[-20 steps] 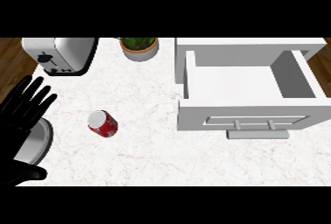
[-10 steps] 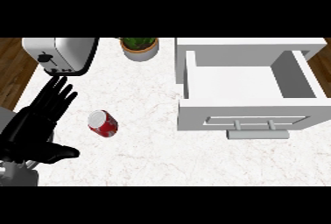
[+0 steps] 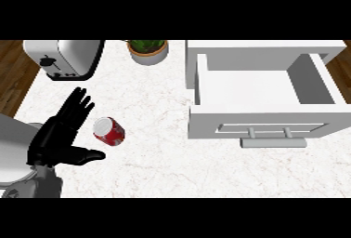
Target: Pick up the can, place it into the drawer and close the drawer
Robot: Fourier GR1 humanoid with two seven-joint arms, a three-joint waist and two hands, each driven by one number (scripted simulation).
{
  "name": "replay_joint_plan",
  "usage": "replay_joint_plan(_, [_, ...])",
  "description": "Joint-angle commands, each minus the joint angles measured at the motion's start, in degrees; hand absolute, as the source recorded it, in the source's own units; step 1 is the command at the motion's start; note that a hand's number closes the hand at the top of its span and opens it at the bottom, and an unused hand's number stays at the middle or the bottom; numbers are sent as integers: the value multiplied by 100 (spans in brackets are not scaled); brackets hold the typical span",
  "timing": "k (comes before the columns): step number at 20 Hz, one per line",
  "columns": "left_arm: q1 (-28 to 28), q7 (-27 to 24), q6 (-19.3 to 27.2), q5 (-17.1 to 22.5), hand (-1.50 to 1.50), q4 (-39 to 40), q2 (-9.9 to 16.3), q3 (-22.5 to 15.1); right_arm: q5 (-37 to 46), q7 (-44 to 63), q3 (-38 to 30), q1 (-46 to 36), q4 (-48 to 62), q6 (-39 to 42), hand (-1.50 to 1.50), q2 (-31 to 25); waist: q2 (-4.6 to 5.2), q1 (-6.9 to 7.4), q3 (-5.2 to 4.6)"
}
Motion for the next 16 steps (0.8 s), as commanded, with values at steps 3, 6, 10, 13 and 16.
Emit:
replay_joint_plan(3, [60, -608, 219, -447, -150, 416, -52, 29, -129, 163, -241, -107, 6, 134, -150, 5, -2, 13, 1])
replay_joint_plan(6, [-143, -1432, 35, -631, -150, 1553, -16, 146, -242, 73, -399, 56, 98, 329, -150, 45, 3, -16, 0])
replay_joint_plan(10, [42, -1712, 52, -653, -150, 1707, -62, 164, -255, -5, -575, 24, 152, 531, -150, 50, 0, 0, 0])
replay_joint_plan(13, [-315, -2023, -220, -535, -150, 2551, 339, 513, 237, -67, -139, 276, -219, 493, -150, 528, 4, -11, -1])
replay_joint_plan(16, [-429, -2543, -387, -670, -150, 3313, 328, 466, -14, 167, -387, -30, -192, 444, -150, 381, 7, -10, -2])
